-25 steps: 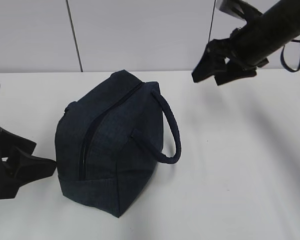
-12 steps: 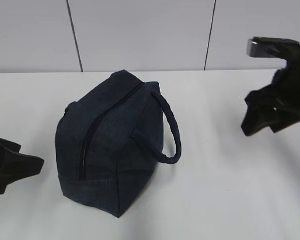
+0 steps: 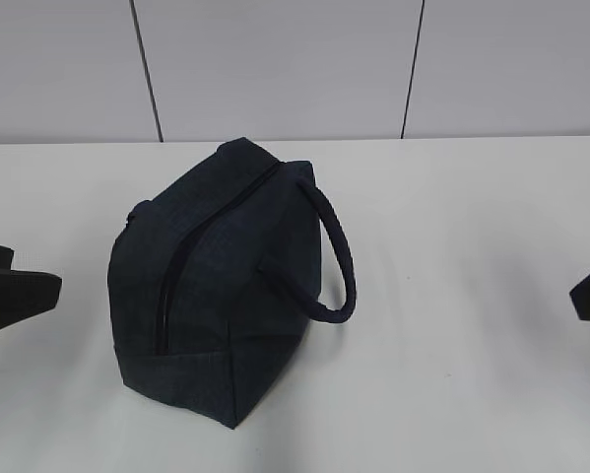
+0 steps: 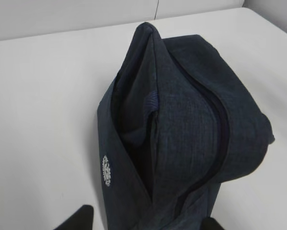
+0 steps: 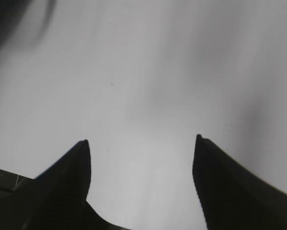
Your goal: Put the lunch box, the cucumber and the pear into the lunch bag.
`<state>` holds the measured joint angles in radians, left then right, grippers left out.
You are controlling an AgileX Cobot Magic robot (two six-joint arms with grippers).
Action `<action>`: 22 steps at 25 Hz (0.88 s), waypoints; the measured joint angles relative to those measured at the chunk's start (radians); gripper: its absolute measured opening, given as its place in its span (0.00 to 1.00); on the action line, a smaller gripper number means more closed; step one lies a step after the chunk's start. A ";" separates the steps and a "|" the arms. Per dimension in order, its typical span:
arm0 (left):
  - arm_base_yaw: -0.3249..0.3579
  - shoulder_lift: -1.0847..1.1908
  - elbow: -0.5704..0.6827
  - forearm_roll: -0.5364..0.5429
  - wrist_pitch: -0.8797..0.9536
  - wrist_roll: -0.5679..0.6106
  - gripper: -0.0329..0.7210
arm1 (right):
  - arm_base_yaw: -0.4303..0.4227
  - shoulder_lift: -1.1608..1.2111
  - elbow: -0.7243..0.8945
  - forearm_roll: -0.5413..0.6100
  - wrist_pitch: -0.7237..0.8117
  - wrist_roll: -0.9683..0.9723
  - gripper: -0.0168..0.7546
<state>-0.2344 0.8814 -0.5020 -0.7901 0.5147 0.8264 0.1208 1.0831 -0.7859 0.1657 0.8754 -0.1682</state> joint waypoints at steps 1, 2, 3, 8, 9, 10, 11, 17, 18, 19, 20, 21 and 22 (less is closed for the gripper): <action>0.000 -0.010 0.000 0.017 0.007 -0.012 0.57 | 0.000 -0.040 0.013 -0.005 -0.007 0.010 0.69; 0.000 -0.018 0.000 0.048 0.021 -0.039 0.57 | 0.000 -0.086 0.030 -0.007 -0.010 0.017 0.69; 0.000 -0.029 0.000 0.096 0.036 -0.083 0.57 | 0.000 -0.128 0.047 -0.011 -0.014 0.019 0.69; 0.000 -0.111 0.001 0.370 0.152 -0.356 0.57 | 0.000 -0.383 0.156 -0.013 -0.014 0.068 0.69; 0.000 -0.130 0.001 0.408 0.177 -0.395 0.57 | 0.000 -0.431 0.172 -0.014 -0.011 0.070 0.69; 0.000 -0.153 -0.002 0.442 0.200 -0.436 0.57 | 0.000 -0.466 0.182 -0.016 -0.004 0.074 0.69; 0.000 -0.177 -0.010 0.472 0.233 -0.481 0.56 | 0.000 -0.505 0.191 -0.025 0.017 0.076 0.69; 0.000 -0.313 -0.113 0.635 0.447 -0.624 0.53 | 0.000 -0.683 0.210 -0.093 0.188 0.112 0.69; 0.000 -0.345 -0.120 0.642 0.478 -0.629 0.53 | 0.000 -0.710 0.210 -0.098 0.209 0.119 0.69; 0.000 -0.381 -0.124 0.652 0.507 -0.631 0.53 | 0.000 -0.735 0.210 -0.097 0.230 0.124 0.69; 0.000 -0.412 -0.127 0.667 0.539 -0.634 0.53 | 0.000 -0.759 0.210 -0.100 0.251 0.128 0.69; 0.000 -0.452 -0.127 0.684 0.566 -0.637 0.52 | 0.000 -0.779 0.210 -0.100 0.270 0.131 0.69; 0.000 -0.493 -0.128 0.699 0.594 -0.642 0.52 | 0.000 -0.799 0.210 -0.103 0.288 0.130 0.69</action>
<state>-0.2344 0.3881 -0.6295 -0.0909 1.1084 0.1841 0.1208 0.2844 -0.5760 0.0629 1.1636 -0.0377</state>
